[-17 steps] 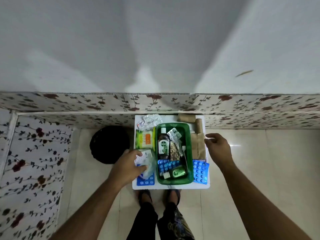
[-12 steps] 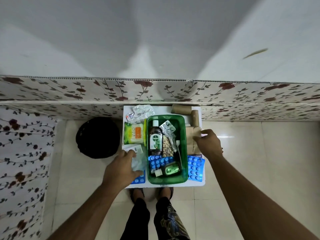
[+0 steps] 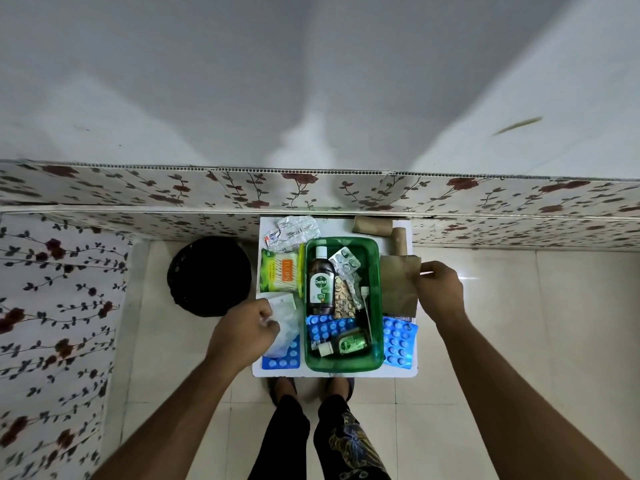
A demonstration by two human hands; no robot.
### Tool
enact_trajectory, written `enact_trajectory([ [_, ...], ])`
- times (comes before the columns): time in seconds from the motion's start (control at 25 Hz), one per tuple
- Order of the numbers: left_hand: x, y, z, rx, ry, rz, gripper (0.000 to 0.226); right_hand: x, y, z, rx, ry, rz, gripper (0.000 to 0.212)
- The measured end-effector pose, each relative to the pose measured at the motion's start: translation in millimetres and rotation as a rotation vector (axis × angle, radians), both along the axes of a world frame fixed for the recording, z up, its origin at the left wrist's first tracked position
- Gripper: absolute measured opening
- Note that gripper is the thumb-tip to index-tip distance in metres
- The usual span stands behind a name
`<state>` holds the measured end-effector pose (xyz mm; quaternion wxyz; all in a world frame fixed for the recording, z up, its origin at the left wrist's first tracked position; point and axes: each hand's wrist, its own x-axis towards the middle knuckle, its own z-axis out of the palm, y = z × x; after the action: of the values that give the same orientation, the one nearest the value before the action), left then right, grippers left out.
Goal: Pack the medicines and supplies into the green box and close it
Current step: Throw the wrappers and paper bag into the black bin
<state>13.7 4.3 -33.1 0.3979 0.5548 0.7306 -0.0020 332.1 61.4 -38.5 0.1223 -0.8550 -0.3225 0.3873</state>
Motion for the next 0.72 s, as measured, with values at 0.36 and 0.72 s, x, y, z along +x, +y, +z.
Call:
enact_trajectory([
  [0.36, -79, 15, 29, 0.159, -0.284, 0.641, 0.019, -94, 11, 103, 0.433, 0.164, 0.053, 0.002],
  [0.72, -235, 24, -142, -0.006, -0.358, 0.846, 0.024, -342, 28, -49, 0.278, 0.076, 0.593, 0.014],
])
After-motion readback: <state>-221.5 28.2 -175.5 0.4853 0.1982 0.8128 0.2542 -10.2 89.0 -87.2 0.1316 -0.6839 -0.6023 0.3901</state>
